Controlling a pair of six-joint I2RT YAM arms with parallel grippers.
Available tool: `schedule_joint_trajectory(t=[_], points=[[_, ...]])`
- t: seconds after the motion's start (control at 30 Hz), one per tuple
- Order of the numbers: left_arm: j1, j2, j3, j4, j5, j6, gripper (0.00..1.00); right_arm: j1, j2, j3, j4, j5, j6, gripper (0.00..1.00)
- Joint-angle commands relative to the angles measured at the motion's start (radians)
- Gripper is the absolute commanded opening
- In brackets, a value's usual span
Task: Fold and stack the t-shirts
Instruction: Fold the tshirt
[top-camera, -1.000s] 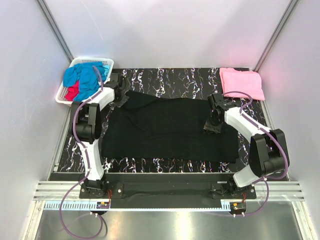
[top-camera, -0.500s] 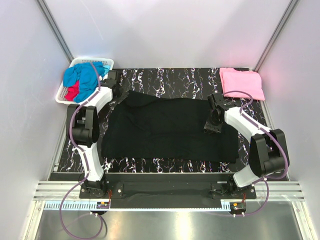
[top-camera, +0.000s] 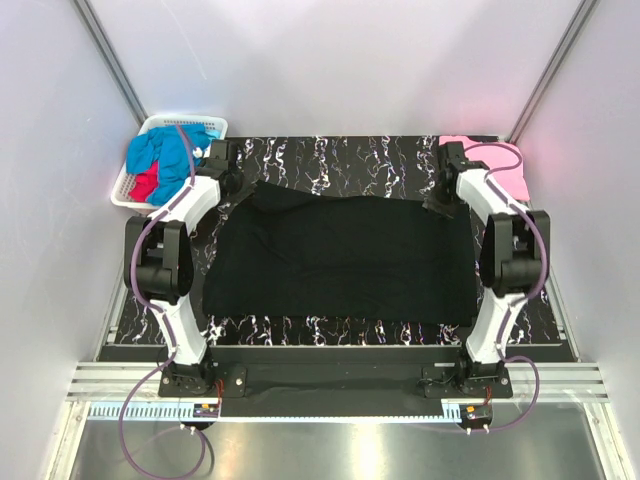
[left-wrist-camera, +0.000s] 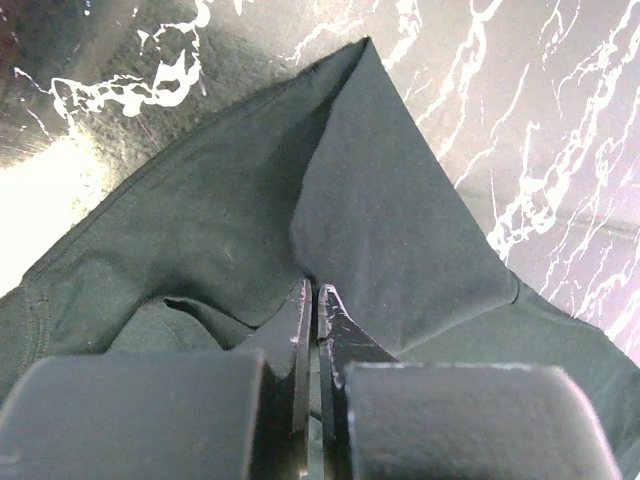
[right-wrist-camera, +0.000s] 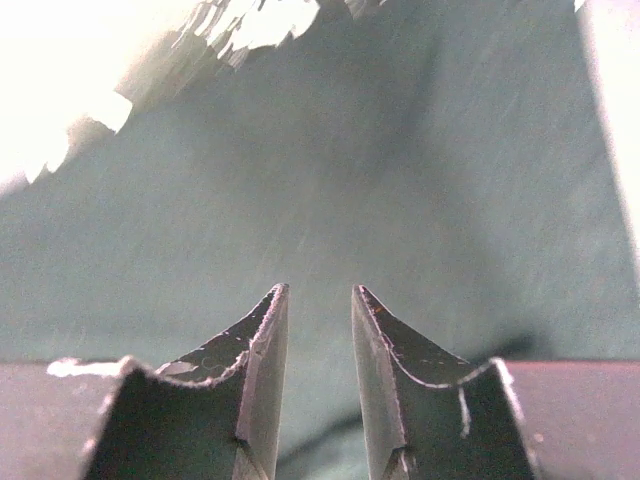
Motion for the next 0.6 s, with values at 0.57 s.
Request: schedule_joint_trajectory(t=[0.57], points=[[0.005,-0.039,-0.004,0.034,0.036,0.043,0.0,-0.208,0.338,0.471,-0.108,0.136,-0.148,0.41]])
